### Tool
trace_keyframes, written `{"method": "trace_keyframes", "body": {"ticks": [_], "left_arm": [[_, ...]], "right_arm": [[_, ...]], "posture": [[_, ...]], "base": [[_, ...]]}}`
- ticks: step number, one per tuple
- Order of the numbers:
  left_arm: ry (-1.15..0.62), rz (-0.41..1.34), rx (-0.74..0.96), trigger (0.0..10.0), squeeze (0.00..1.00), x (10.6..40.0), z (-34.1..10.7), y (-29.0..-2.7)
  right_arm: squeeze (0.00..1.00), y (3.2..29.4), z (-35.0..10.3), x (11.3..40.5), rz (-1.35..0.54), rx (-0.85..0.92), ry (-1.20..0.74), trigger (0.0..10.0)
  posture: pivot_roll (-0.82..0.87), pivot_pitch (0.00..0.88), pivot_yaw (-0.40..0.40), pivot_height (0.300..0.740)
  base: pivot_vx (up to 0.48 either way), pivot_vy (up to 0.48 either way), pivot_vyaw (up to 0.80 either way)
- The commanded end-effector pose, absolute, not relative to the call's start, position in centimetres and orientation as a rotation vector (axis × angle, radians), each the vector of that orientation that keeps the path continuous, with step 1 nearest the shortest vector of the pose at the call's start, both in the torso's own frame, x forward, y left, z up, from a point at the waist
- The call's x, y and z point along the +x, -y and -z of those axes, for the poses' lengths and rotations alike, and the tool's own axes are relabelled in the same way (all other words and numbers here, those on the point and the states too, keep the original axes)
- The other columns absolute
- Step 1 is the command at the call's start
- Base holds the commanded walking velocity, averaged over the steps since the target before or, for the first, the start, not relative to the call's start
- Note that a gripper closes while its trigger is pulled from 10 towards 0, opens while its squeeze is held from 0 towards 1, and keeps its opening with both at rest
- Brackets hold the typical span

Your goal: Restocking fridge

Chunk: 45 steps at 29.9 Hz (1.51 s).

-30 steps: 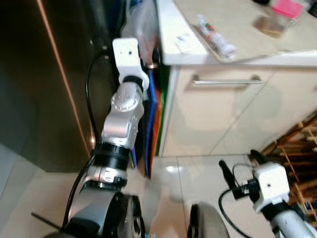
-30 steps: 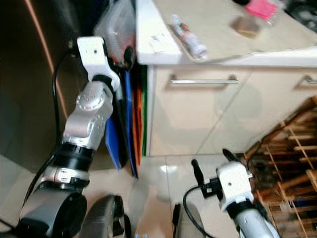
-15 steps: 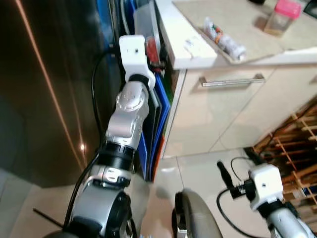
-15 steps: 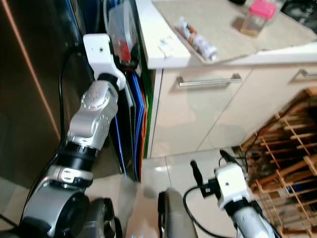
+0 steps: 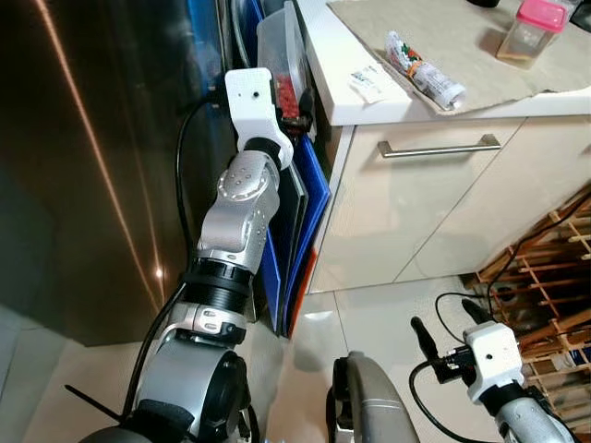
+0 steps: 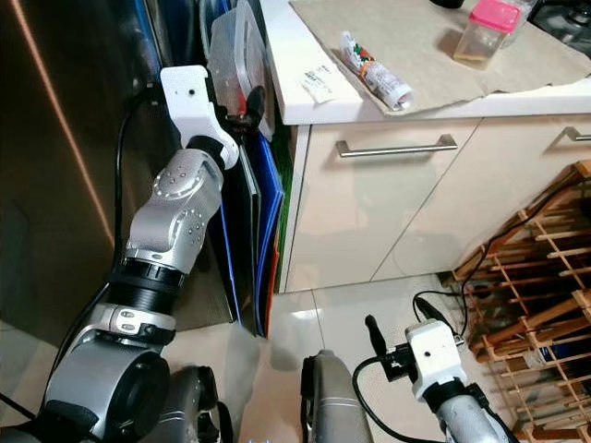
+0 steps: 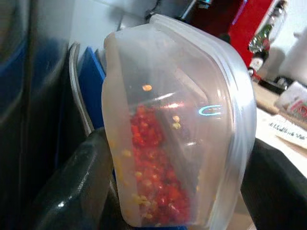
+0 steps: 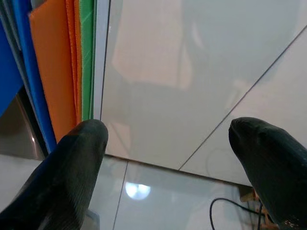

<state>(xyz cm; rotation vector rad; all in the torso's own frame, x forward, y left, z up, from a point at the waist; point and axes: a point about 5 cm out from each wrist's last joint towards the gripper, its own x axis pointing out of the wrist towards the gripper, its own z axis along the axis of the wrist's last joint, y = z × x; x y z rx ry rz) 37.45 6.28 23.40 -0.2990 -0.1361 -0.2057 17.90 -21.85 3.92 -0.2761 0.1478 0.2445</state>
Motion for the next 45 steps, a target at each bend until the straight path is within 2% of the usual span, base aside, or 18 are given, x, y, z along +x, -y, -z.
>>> {"method": "trace_keyframes", "body": {"ticks": [1, 3, 6, 12, 18, 20, 24, 28, 34, 39, 42, 45], "left_arm": [[0.025, 0.169, -0.381, 0.0, 0.00, 37.6, -21.7, -6.4], [0.013, 0.169, -0.460, 0.0, 0.00, 37.4, -21.8, -6.2], [0.058, 0.196, -0.459, 0.0, 0.00, 37.0, -22.5, -5.8], [0.188, 0.283, -0.377, 0.0, 0.00, 36.1, -24.8, -5.2], [0.356, 0.359, -0.302, 0.0, 0.00, 34.5, -27.6, -5.4], [0.393, 0.373, -0.223, 0.0, 0.00, 33.8, -27.7, -6.0], [0.410, 0.381, -0.154, 0.0, 0.00, 33.1, -27.1, -6.7], [0.439, 0.405, -0.089, 0.0, 0.00, 31.1, -26.8, -8.6], [0.497, 0.469, -0.084, 0.0, 0.00, 29.3, -27.8, -8.0], [0.518, 0.446, -0.050, 0.0, 0.00, 28.6, -28.3, -8.3], [0.505, 0.410, 0.005, 0.0, 0.00, 28.4, -27.8, -9.0], [0.399, 0.370, 0.074, 0.0, 0.00, 27.6, -23.8, -11.1]], "right_arm": [[0.00, 22.5, -4.0, 17.6, -0.228, -0.277, -0.145, 10.0], [0.00, 22.5, -3.9, 17.7, -0.233, -0.277, -0.125, 10.0], [0.00, 22.5, -3.8, 17.8, -0.236, -0.279, -0.114, 10.0], [0.00, 22.6, -3.7, 18.0, -0.237, -0.279, -0.101, 10.0], [0.00, 20.9, -4.0, 19.0, -0.248, -0.276, -0.060, 10.0], [0.00, 20.5, -4.4, 19.4, -0.245, -0.272, -0.035, 10.0], [0.00, 20.3, -4.9, 19.9, -0.230, -0.267, -0.006, 10.0], [0.00, 19.6, -7.4, 20.7, -0.220, -0.263, 0.063, 10.0], [0.00, 18.9, -8.3, 21.2, -0.230, -0.260, 0.084, 10.0], [0.00, 17.8, -9.3, 21.7, -0.246, -0.257, 0.105, 10.0], [0.00, 17.3, -10.1, 22.0, -0.239, -0.247, 0.123, 10.0], [0.00, 17.1, -11.0, 22.4, -0.201, -0.213, 0.164, 10.0]], "posture": [[-0.14, 0.119, -0.027, 0.650], [-0.14, 0.115, -0.027, 0.650], [-0.14, 0.111, -0.028, 0.650], [-0.13, 0.101, -0.032, 0.650], [-0.12, 0.089, -0.033, 0.650], [-0.12, 0.079, -0.030, 0.650], [-0.11, 0.071, -0.029, 0.650], [-0.08, 0.061, -0.029, 0.650], [-0.06, 0.049, -0.033, 0.650], [-0.04, 0.035, -0.037, 0.650], [-0.03, 0.023, -0.038, 0.650], [-0.02, 0.011, -0.029, 0.650]], "base": [[0.000, 0.000, 0.00], [0.000, 0.000, 0.00], [0.000, 0.000, 0.00], [0.000, 0.000, 0.00], [0.000, 0.000, 0.00], [0.000, 0.000, 0.00], [0.000, 0.000, 0.00], [0.000, 0.000, 0.00], [0.000, 0.000, 0.00], [0.000, 0.000, 0.00], [0.000, 0.000, 0.00], [0.000, 0.000, 0.00]]}}
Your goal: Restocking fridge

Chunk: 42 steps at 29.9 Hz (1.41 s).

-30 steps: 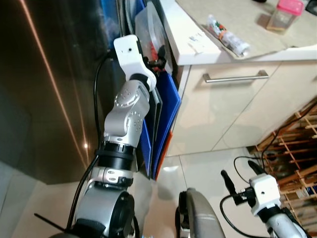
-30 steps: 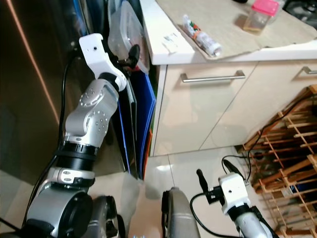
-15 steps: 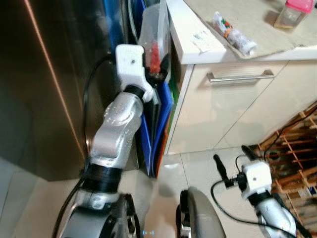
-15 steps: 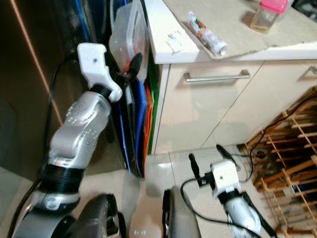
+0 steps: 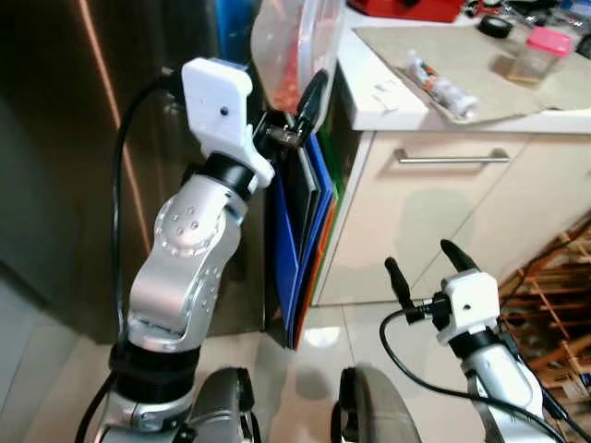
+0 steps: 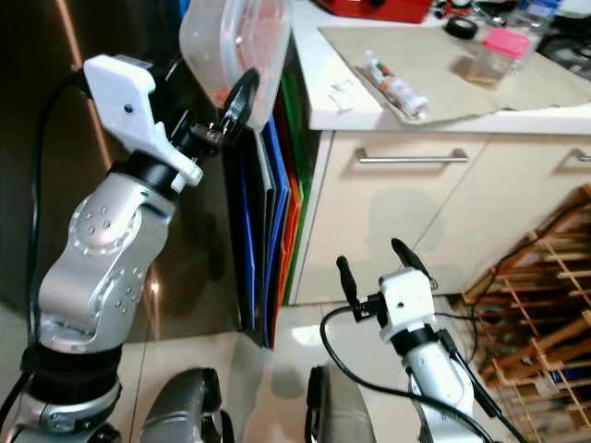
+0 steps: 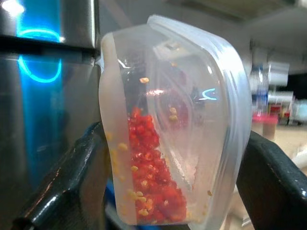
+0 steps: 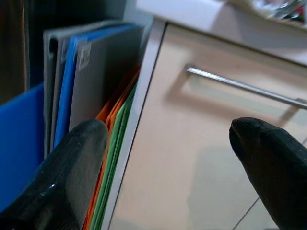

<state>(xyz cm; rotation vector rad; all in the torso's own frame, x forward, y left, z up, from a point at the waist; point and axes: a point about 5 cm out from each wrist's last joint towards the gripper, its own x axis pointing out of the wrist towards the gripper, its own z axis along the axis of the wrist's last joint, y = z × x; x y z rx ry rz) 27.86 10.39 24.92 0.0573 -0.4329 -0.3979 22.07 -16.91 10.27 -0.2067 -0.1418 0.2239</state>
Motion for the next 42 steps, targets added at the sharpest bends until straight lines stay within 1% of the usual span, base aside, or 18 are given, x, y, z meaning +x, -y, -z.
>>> {"method": "trace_keyframes", "body": {"ticks": [1, 2, 5, 7, 10, 13, 17, 22, 28, 29, 42], "left_arm": [[0.364, 0.350, 0.069, 0.0, 0.00, 27.4, -22.8, -11.8], [0.332, 0.308, 0.075, 0.0, 0.00, 26.7, -21.8, -12.7], [0.333, 0.286, 0.065, 0.0, 0.00, 26.3, -21.9, -12.9], [0.337, 0.284, 0.051, 0.0, 0.00, 26.0, -22.3, -12.6], [0.316, 0.313, 0.070, 0.0, 0.00, 25.8, -22.1, -12.0], [0.262, 0.344, 0.051, 0.0, 0.00, 25.6, -20.9, -11.9], [0.179, 0.376, 0.037, 0.0, 0.00, 25.2, -19.0, -11.9], [0.180, 0.353, 0.056, 0.0, 0.00, 25.3, -18.5, -12.2], [0.187, 0.343, 0.057, 0.0, 0.00, 25.7, -18.7, -12.0], [0.180, 0.337, 0.055, 10.0, 0.00, 25.9, -18.6, -12.0], [0.172, 0.258, 0.042, 10.0, 0.00, 27.0, -18.5, -12.2]], "right_arm": [[0.00, 17.0, -11.3, 22.5, -0.187, -0.201, 0.178, 10.0], [0.00, 17.0, -11.9, 22.7, -0.151, -0.190, 0.208, 10.0], [0.00, 17.1, -12.4, 22.8, -0.123, -0.190, 0.230, 10.0], [0.00, 17.1, -13.2, 23.3, -0.084, -0.185, 0.256, 10.0], [0.00, 16.7, -13.8, 24.1, -0.073, -0.166, 0.273, 10.0], [0.00, 16.3, -13.7, 25.0, -0.053, -0.137, 0.248, 10.0], [0.00, 17.0, -12.7, 25.7, 0.022, -0.096, 0.170, 10.0], [0.00, 17.1, -12.3, 26.1, 0.044, -0.117, 0.142, 10.0], [0.00, 16.7, -11.9, 26.2, 0.023, -0.108, 0.129, 10.0], [0.00, 16.7, -11.9, 26.3, 0.020, -0.106, 0.127, 10.0], [0.00, 16.1, -12.1, 26.8, -0.020, -0.116, 0.141, 10.0]], "posture": [[-0.02, 0.011, -0.027, 0.650], [-0.01, 0.006, -0.025, 0.650], [-0.01, 0.004, -0.025, 0.650], [0.01, 0.000, -0.022, 0.650], [0.01, 0.000, -0.023, 0.650], [0.02, 0.000, -0.018, 0.650], [0.01, 0.000, -0.015, 0.650], [0.01, 0.000, -0.012, 0.650], [0.01, 0.000, -0.008, 0.650], [0.01, 0.000, -0.009, 0.650], [0.00, 0.000, -0.012, 0.650]], "base": [[0.000, 0.000, 0.00], [0.000, 0.000, 0.00], [0.000, 0.000, 0.00], [0.000, 0.000, 0.00], [0.000, 0.000, 0.00], [0.000, 0.000, 0.00], [0.000, 0.000, 0.00], [0.000, 0.000, 0.00], [0.000, 0.000, 0.00], [0.000, 0.000, 0.00], [0.000, 0.000, 0.00]]}}
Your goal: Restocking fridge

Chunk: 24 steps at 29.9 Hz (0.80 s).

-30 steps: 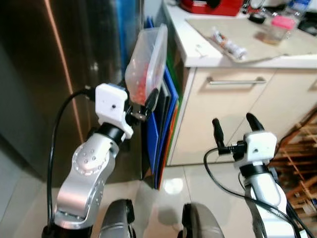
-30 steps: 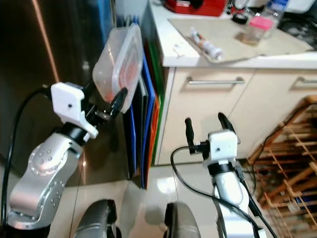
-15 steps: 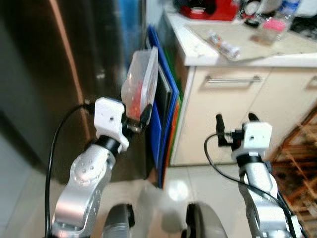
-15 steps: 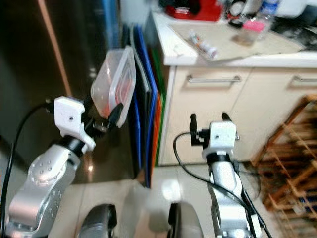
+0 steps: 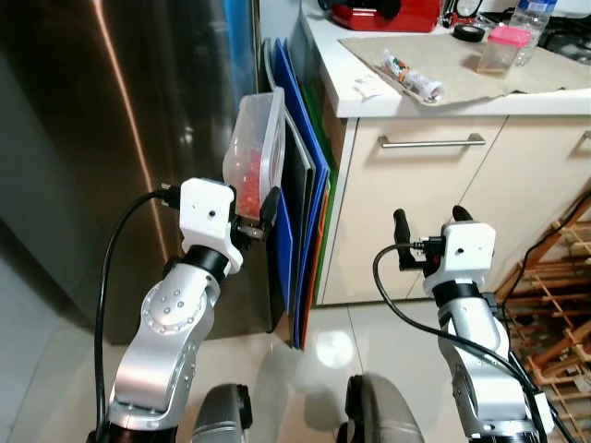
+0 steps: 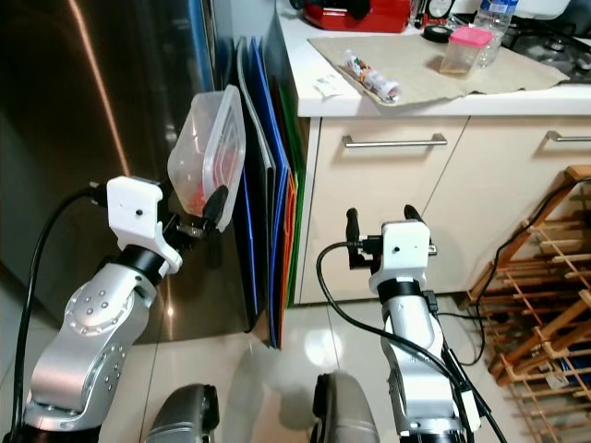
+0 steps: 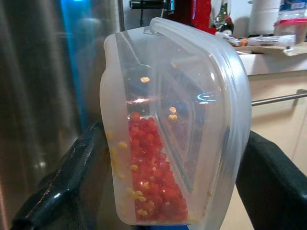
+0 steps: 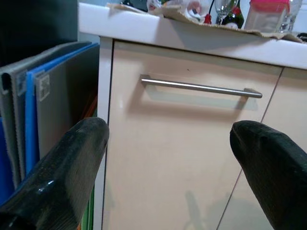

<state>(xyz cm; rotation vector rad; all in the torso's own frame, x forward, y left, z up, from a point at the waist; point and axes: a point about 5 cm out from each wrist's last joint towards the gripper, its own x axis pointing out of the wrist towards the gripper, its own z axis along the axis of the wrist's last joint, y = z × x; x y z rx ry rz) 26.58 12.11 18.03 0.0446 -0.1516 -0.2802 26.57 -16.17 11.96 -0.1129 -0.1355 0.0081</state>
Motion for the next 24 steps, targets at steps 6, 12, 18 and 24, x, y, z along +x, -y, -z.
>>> {"method": "trace_keyframes", "body": {"ticks": [6, 12, 18, 24], "left_arm": [[0.176, 0.255, 0.043, 10.0, 0.00, 27.29, -18.57, -12.14], [0.177, 0.255, 0.043, 10.0, 0.00, 27.49, -18.61, -12.07], [0.182, 0.265, 0.052, 10.0, 0.00, 27.66, -18.69, -11.89], [0.191, 0.272, 0.053, 10.0, 0.00, 27.75, -18.77, -11.75]], "right_arm": [[0.00, 15.93, -12.11, 26.86, -0.027, -0.116, 0.142, 10.0], [0.00, 15.84, -12.11, 26.90, -0.030, -0.118, 0.141, 10.0], [0.00, 15.76, -12.15, 26.99, -0.033, -0.123, 0.140, 10.0], [0.00, 15.63, -12.15, 27.14, -0.034, -0.136, 0.131, 10.0]], "posture": [[0.00, 0.000, -0.010, 0.650], [0.00, 0.000, -0.010, 0.650], [-0.01, 0.000, -0.010, 0.650], [-0.01, 0.000, -0.008, 0.650]], "base": [[-0.337, 0.000, 0.00], [-0.337, 0.000, 0.00], [-0.333, 0.000, 0.00], [-0.213, 0.000, 0.00]]}}
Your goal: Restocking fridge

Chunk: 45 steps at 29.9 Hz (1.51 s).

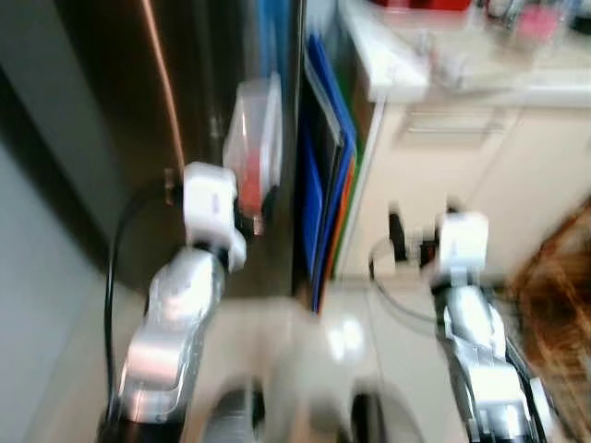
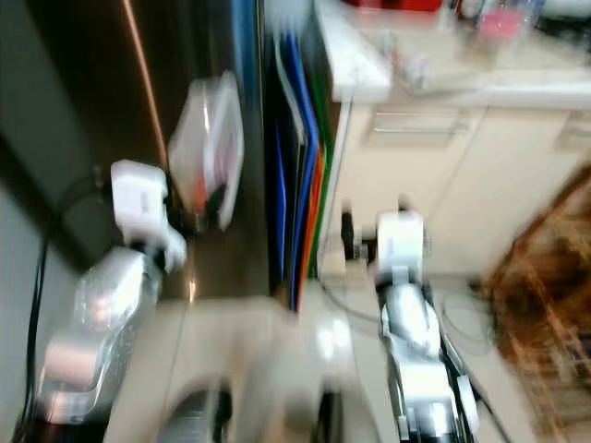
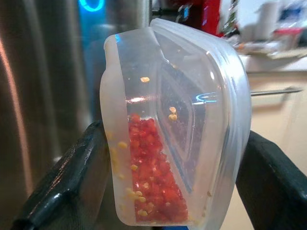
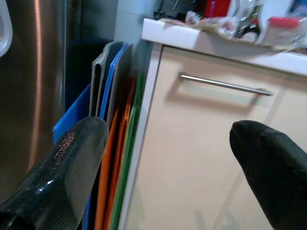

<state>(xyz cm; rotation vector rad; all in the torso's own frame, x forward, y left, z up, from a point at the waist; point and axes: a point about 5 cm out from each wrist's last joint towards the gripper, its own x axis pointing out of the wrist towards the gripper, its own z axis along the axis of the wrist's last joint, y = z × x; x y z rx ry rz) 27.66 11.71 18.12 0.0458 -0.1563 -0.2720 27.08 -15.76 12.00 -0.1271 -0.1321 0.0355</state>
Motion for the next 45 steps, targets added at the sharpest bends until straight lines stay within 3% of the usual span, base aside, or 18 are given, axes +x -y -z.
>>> {"method": "trace_keyframes", "body": {"ticks": [1, 18, 26, 29, 45], "left_arm": [[0.195, 0.273, 0.053, 10.0, 0.00, 27.8, -18.8, -11.7], [0.193, 0.308, 0.058, 10.0, 0.00, 28.3, -18.9, -11.2], [0.210, 0.337, 0.057, 10.0, 0.00, 28.3, -19.1, -10.8], [0.231, 0.374, 0.048, 10.0, 0.00, 28.0, -19.2, -10.4], [0.266, 0.439, 0.044, 10.0, 0.00, 28.1, -19.8, -9.4]], "right_arm": [[0.00, 15.5, -12.3, 27.1, -0.044, -0.112, 0.142, 10.0], [0.00, 15.4, -12.7, 27.6, -0.062, -0.090, 0.154, 10.0], [0.00, 15.6, -12.8, 27.6, -0.070, -0.100, 0.156, 10.0], [0.00, 16.0, -12.6, 27.6, -0.036, -0.187, 0.163, 10.0], [0.00, 16.0, -12.3, 28.1, -0.017, -0.184, 0.155, 10.0]], "posture": [[-0.01, 0.000, -0.008, 0.650], [-0.01, 0.000, -0.008, 0.730], [-0.02, 0.000, -0.023, 0.740], [-0.03, 0.000, -0.025, 0.740], [-0.03, 0.000, -0.010, 0.740]], "base": [[0.000, 0.000, 0.00], [0.000, 0.000, 0.00], [0.000, 0.000, 0.00], [0.000, -0.480, 0.00], [0.000, -0.480, 0.00]]}}
